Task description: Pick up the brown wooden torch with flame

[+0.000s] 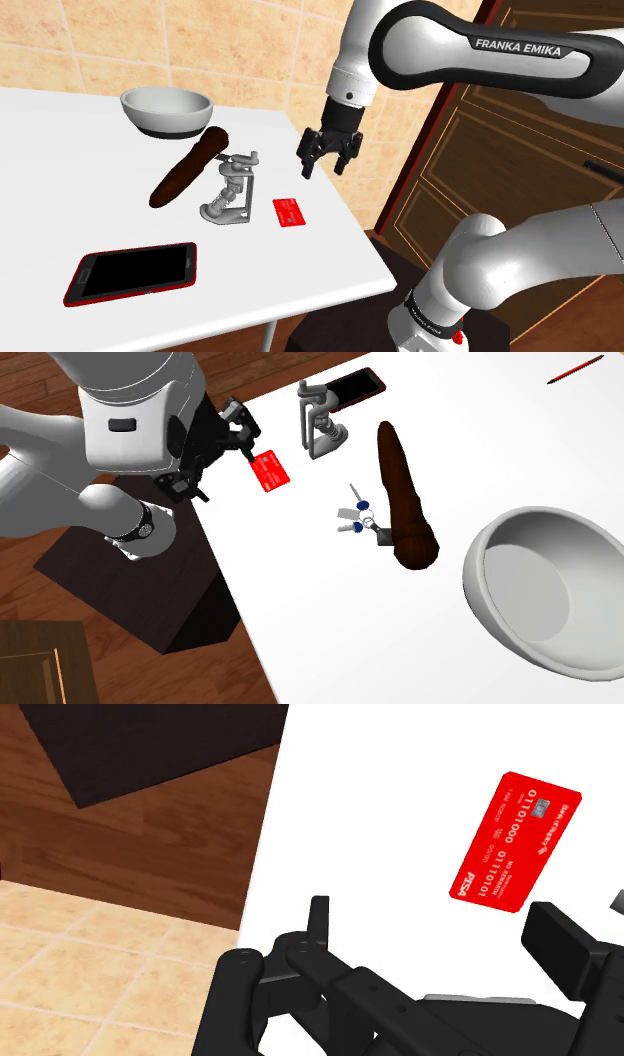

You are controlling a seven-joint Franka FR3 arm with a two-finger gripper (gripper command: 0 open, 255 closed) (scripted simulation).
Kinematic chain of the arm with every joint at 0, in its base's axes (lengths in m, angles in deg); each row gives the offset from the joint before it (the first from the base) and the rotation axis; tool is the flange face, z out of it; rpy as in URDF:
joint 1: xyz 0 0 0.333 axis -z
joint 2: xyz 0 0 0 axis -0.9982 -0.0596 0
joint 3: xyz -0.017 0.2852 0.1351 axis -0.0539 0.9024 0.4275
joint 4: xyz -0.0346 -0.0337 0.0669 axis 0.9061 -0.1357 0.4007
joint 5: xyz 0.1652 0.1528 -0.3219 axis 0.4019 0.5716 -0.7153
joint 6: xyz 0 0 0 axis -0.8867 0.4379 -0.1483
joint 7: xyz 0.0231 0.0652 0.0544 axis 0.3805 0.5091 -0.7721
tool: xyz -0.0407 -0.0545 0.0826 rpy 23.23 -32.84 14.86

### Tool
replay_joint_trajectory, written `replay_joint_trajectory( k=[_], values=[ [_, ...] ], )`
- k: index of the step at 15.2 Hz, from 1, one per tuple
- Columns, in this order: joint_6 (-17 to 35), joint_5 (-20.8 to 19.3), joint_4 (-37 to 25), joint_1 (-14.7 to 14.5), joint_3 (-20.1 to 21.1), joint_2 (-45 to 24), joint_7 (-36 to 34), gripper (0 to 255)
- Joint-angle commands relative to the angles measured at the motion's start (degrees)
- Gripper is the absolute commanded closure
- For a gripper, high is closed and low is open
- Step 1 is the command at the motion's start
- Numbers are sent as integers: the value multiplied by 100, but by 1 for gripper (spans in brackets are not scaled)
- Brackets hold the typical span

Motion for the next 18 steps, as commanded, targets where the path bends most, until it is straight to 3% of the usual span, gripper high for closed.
replay_joint_trajectory(
  k=[1, 9, 14, 18],
  values=[
    [240, 82, -203, 82, 261, -318, -515, 0],
    [964, -143, -1433, 505, 1268, -1850, -2627, 0],
    [1196, -786, -2469, 719, 1780, -3005, -4074, 0],
    [1171, -1538, -3472, 683, 2004, -4034, -5258, 0]
  ],
)
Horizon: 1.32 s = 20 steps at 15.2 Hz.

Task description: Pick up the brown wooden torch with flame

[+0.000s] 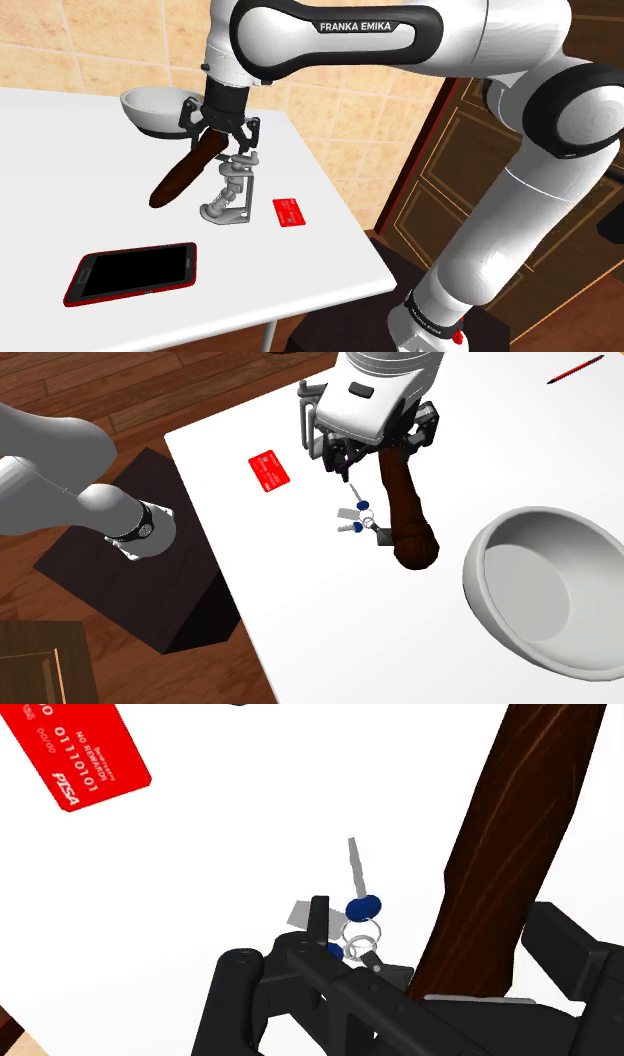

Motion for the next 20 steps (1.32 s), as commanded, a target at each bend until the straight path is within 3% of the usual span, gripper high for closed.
replay_joint_trajectory(
  k=[1, 4, 13, 14, 20],
  values=[
    [-80, -417, -585, -76, 74, -549, -629, 0],
    [-219, -838, -1242, -263, 34, -1126, -1202, 0],
    [357, -866, -678, -241, 8, -1143, -1235, 0],
    [356, -869, -686, -242, 7, -1151, -1236, 255],
    [356, -868, -685, -241, 7, -1149, -1235, 255]
  ],
)
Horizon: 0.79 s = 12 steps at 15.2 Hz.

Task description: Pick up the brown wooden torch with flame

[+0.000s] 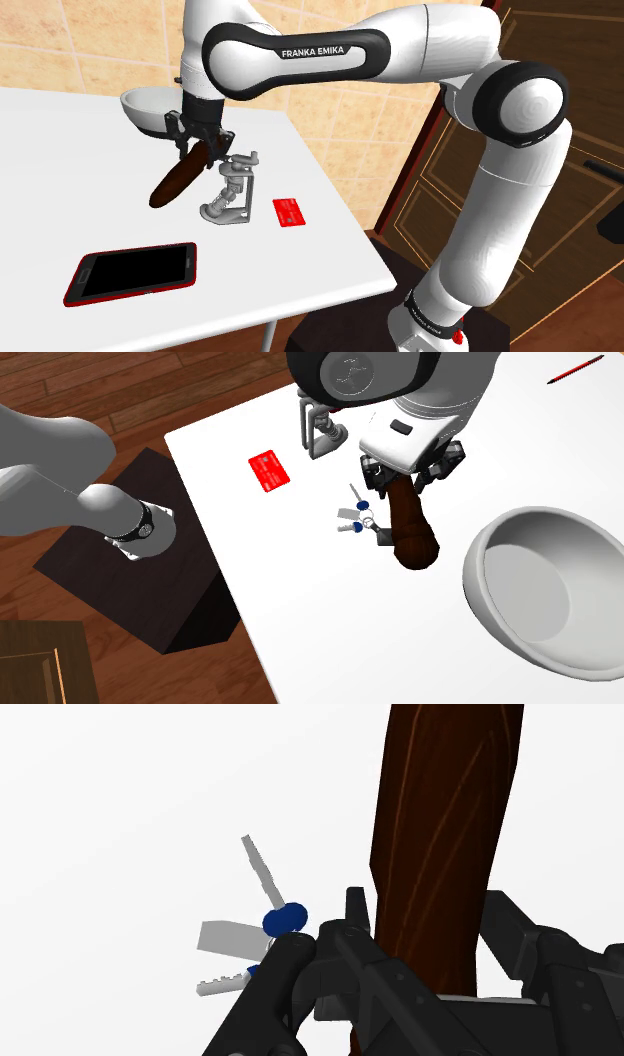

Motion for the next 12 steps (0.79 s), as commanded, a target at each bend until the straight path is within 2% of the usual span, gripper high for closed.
replay_joint_trajectory(
  k=[1, 3, 12],
  values=[
    [2, 0, 1, 0, 0, -3, 1, 255],
    [4, 3, 8, 0, 1, 3, 0, 255],
    [-684, 31, -673, -36, 25, 15, 37, 255]
  ],
)
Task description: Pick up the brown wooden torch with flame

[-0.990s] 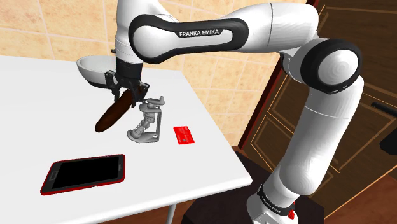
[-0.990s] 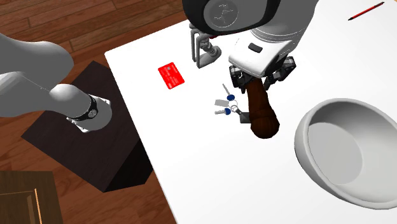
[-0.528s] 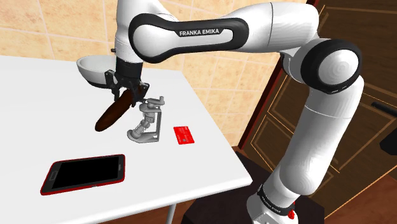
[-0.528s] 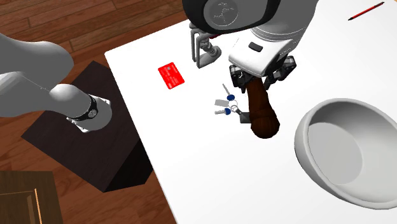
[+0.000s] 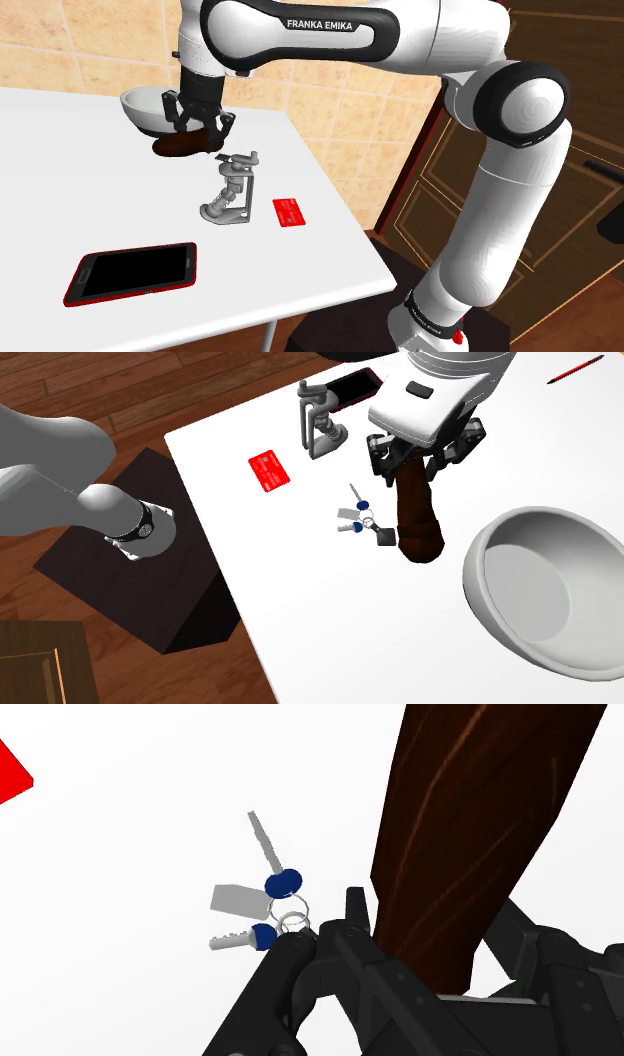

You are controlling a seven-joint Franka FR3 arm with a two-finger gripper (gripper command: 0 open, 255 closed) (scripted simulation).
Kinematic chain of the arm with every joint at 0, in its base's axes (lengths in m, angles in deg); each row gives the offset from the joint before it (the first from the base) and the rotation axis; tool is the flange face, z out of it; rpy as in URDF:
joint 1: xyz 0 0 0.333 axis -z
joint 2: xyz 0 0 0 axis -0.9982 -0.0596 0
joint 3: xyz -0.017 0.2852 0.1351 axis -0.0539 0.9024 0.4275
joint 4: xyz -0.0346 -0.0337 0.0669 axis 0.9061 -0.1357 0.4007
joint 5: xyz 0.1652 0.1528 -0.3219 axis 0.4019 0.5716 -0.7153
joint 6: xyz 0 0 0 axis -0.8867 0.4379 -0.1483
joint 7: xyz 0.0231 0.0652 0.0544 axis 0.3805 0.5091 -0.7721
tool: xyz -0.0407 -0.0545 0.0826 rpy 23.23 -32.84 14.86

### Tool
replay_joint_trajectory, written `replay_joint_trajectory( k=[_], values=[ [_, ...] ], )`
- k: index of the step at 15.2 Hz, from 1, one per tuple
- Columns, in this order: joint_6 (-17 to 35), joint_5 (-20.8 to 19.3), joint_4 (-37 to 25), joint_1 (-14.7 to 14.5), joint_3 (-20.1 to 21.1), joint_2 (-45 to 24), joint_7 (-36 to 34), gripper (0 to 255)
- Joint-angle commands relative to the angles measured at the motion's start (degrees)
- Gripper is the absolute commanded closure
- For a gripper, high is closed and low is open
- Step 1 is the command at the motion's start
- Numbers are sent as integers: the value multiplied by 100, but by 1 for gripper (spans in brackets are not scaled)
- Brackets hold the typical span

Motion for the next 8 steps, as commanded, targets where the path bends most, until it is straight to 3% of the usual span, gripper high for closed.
replay_joint_trajectory(
  k=[1, 8],
  values=[
    [-148, 8, -141, -9, 7, 11, 5, 255],
    [-569, -22, -615, -58, 20, -52, 2, 255]
  ],
)
